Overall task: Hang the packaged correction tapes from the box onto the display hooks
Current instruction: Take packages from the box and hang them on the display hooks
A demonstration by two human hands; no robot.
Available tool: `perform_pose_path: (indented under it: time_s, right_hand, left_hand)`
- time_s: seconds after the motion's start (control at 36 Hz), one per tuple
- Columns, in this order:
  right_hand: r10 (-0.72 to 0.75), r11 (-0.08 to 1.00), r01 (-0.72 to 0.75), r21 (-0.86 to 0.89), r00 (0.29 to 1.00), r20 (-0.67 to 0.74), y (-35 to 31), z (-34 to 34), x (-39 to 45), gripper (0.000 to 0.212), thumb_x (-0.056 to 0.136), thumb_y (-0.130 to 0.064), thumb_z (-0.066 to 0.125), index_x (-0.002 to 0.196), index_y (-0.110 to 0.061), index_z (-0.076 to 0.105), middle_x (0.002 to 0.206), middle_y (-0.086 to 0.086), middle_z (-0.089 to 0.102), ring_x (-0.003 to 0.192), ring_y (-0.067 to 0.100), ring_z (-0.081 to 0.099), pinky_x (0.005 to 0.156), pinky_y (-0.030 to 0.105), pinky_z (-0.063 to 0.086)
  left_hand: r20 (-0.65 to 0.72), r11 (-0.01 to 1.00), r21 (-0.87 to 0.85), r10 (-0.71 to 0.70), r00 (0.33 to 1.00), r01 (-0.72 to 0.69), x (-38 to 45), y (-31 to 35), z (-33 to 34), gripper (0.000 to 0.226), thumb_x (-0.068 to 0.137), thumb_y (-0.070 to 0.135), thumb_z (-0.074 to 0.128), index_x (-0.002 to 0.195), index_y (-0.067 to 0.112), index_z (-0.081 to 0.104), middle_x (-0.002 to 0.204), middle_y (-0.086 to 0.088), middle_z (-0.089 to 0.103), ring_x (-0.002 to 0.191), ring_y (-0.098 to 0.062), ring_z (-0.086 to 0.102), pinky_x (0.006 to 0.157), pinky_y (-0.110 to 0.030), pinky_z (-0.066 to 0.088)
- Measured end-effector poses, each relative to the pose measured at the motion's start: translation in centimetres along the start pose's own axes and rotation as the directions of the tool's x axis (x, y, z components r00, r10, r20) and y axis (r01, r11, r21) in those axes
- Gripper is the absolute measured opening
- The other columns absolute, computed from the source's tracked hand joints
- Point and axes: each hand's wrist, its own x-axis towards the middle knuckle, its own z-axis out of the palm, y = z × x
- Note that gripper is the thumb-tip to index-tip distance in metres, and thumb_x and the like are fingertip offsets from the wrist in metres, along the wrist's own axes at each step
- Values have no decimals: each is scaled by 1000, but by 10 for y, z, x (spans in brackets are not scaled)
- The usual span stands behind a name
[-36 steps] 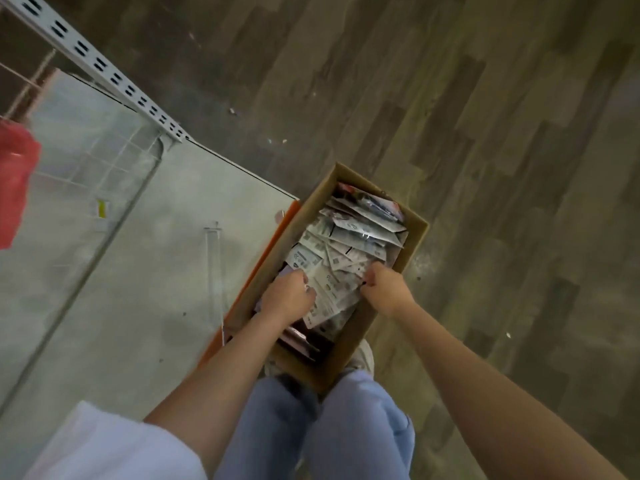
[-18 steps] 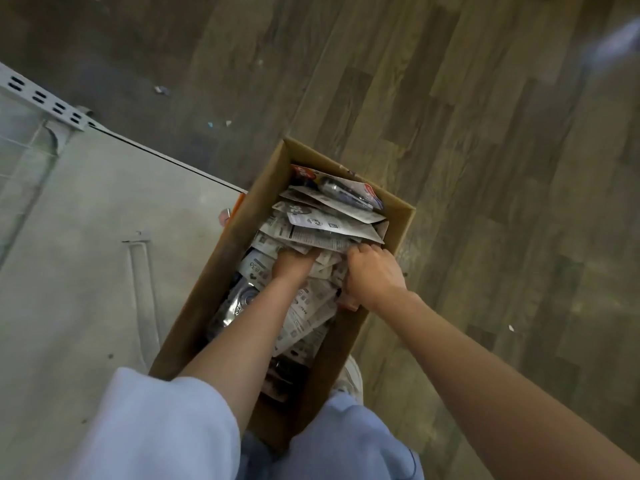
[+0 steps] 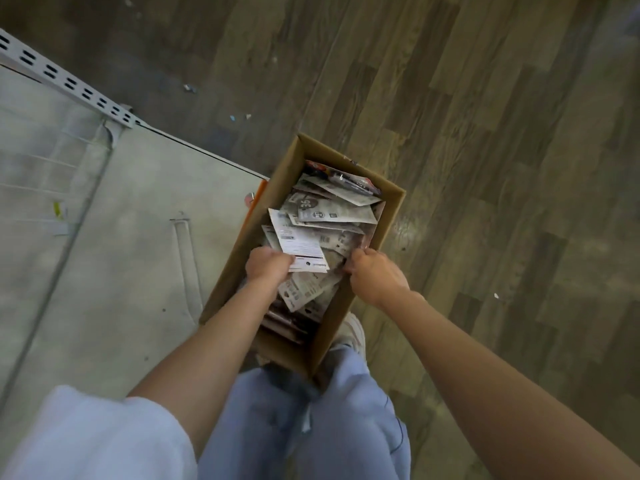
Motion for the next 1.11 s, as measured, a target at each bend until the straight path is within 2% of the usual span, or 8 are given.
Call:
perform_pose_path:
  time_s: [0.06,0.25,0.36,0.5,0.67,0.86,0.97,1.11]
  right_hand:
    - [11,997,-13,70,1000,26,-8,-10,-23,38,96,-10,37,133,-5,45,132,15,48,120,32,46,95,40,43]
    - [42,950,-49,309,999,28,-39,-53,-92,23,99,-20,39,105,-5,55,98,11,57,88,25,52,71,32,41]
    - [31,850,-52,525,998,48,-60,-80,-122,42,100,-41,40,108,-4,58,92,6,58,85,20,55,74,32,43]
    - [55,596,-120,794,993,109,-86,-102,-150,44,93,-52,50,117,-15,55,113,0,64,102,19,63,90,37,53]
    - [-51,318,-124,940,988,148,-113,-123,-182,24,92,-32,61,113,-19,63,103,2,72,92,20,70,78,35,59]
    - [-132,311,-13,950,990,57,-150,-140,-234,14,93,-21,60,107,-22,60,98,-4,71,85,12,69,60,23,51]
    - [-212,336,98,937,977,-27,-169,-138,-270,14,95,-18,57,108,-23,59,104,0,70,95,18,69,79,35,58]
    - [-308,271,178,946,947,-90,-196,-110,-329,14,95,-12,56,105,-20,61,102,0,71,94,18,69,75,29,58]
  left_hand:
    - [7,1000,-16,24,1000,-24,-32,4,-22,17,87,4,64,103,2,68,98,-11,68,80,-24,65,60,-27,56]
    - [94,994,-57,97,991,-92,-125,22,-86,12,89,4,62,78,7,58,98,-9,68,82,-19,68,71,-30,58]
    - [168,982,-79,182,969,-171,-167,39,-115,14,88,3,63,77,4,55,102,-9,69,91,-24,70,81,-38,58]
    - [251,949,-107,314,916,-296,-216,57,-145,20,88,3,63,71,7,52,93,-7,71,81,-16,70,74,-31,58]
    - [224,923,-72,383,896,-377,-264,65,-177,16,87,9,66,75,12,56,92,-3,71,87,-18,70,84,-38,57]
    - [90,925,-187,351,932,-330,-309,56,-216,32,91,19,63,115,15,42,103,-7,65,80,-14,68,69,-29,58]
    - [94,914,-191,381,920,-359,-333,41,-238,18,95,32,54,102,16,55,96,-2,70,79,-10,67,68,-25,53]
    - [114,874,-347,399,910,-340,-374,5,-271,18,100,32,45,107,17,53,99,-3,69,83,-18,67,69,-33,54]
